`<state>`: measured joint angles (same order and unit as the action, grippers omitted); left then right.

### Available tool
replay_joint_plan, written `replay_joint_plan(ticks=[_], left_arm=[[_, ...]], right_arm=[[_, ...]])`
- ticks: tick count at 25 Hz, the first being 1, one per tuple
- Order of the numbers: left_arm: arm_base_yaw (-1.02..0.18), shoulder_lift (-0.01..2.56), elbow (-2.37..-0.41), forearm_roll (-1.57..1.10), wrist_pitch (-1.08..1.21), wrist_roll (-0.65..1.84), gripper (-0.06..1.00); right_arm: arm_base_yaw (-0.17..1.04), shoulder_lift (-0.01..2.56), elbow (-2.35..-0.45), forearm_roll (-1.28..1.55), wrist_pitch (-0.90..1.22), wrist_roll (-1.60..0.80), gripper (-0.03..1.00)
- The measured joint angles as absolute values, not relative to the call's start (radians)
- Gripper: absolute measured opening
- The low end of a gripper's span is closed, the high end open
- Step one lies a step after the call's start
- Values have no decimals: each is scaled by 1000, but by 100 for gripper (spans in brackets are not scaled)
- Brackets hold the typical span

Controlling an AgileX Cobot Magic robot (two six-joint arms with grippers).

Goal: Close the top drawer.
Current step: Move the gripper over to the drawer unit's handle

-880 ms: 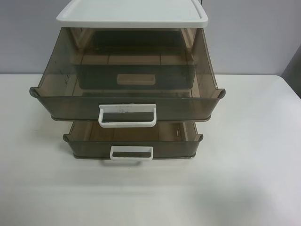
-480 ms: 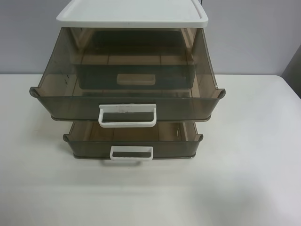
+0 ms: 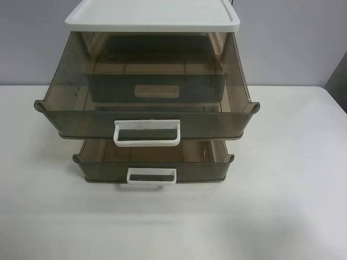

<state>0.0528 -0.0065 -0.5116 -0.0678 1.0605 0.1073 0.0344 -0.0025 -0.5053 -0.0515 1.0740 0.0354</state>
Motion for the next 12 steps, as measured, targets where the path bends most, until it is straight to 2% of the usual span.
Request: replay_joint_plan(ticks=[12], left_arm=[[53, -7, -512, -68, 1060, 107, 99]], right_arm=[[34, -3, -505, -51, 1074, 35, 99]])
